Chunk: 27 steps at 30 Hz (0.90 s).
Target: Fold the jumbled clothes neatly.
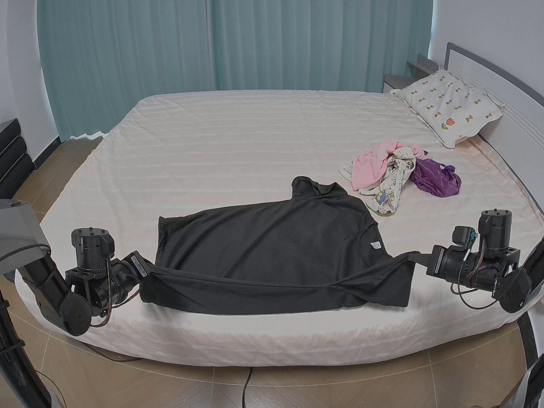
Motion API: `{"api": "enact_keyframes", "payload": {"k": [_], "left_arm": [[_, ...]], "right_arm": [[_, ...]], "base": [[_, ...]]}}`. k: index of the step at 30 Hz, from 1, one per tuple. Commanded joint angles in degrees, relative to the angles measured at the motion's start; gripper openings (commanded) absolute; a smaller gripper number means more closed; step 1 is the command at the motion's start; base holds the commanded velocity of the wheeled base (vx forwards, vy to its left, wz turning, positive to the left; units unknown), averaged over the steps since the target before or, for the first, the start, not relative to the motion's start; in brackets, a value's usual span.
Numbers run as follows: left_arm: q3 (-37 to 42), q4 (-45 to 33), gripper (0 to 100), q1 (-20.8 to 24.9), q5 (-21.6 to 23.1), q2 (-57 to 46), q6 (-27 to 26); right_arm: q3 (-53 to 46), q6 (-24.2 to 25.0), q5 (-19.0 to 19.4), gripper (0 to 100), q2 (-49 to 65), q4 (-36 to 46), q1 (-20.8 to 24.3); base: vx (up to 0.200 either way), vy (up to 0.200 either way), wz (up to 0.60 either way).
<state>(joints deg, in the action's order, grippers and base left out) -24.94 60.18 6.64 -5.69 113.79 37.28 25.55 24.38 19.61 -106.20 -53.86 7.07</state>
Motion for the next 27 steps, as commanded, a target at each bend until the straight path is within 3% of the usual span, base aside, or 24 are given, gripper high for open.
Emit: {"api": "enact_keyframes", "payload": {"k": [1, 18, 27], "left_arm": [[-3.01, -0.6, 0, -0.05, -1.69, 4.25, -0.28], [-9.42, -2.35, 0, -0.49, -3.01, 11.11, -0.45], [-13.55, -3.41, 0, -0.58, -5.29, 13.92, -1.95]], "right_arm": [[4.51, -0.04, -0.45, 0, -4.63, 0.16, 0.31], [16.72, -0.12, -1.42, 0, -10.34, 4.46, 1.1], [22.7, -0.12, -3.71, 0, -14.73, 6.66, 1.72]], "base": [[0.0, 0.0, 0.0], [0.0, 0.0, 0.0], [0.0, 0.0, 0.0]]}}
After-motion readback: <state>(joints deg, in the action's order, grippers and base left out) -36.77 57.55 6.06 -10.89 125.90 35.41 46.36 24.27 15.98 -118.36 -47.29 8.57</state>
